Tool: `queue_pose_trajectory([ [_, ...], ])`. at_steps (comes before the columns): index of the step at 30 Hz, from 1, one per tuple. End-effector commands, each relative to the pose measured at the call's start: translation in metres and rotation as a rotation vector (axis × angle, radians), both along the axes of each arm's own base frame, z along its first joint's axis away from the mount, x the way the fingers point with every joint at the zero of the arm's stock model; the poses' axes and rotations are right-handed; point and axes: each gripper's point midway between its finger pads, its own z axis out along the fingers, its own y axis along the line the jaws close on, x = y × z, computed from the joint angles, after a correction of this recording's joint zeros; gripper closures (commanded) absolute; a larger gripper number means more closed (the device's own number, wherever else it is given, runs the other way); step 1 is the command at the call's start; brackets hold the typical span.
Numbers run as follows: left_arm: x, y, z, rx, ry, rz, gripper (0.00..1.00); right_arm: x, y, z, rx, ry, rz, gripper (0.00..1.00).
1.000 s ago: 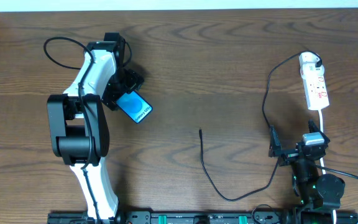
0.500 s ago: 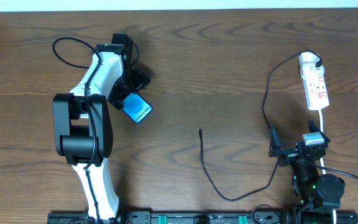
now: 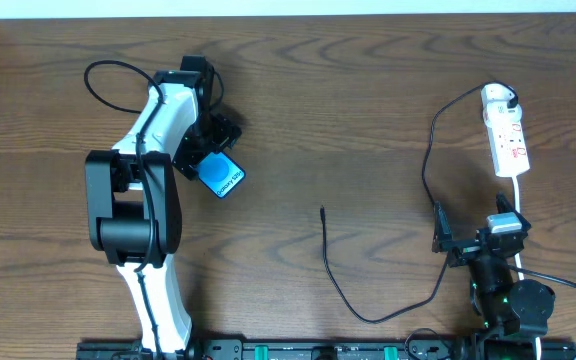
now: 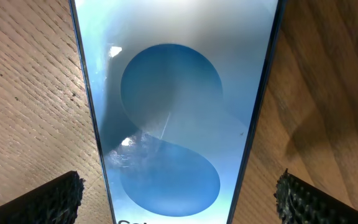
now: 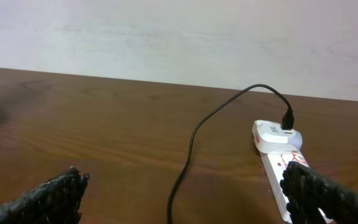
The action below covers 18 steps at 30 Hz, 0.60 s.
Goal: Plug charger to phone and switch on socket
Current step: 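Lower the left gripper and close it on the phone's sides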
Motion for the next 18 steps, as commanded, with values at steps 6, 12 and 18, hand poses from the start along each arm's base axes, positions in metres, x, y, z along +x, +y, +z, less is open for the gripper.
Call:
queue_pose_trajectory([
  [6,-0.0095,0.0095,-0.0087,0.035,0.037,0.016,0.01,-0.0001,-0.0011,-0.0004,-0.010,-0.001,-0.007,0.01],
  [12,-0.0151,0.0121,-0.0126,0.040,0.054,0.020,0.01,-0.0001,-0.0011,-0.0004,-0.010,-0.001,-0.007,0.01],
  [18,-0.0140,0.0121,-0.0136,0.040,0.048,0.020,0.01,-0.0001,-0.0011,-0.0004,-0.010,-0.001,-0.007,0.01],
])
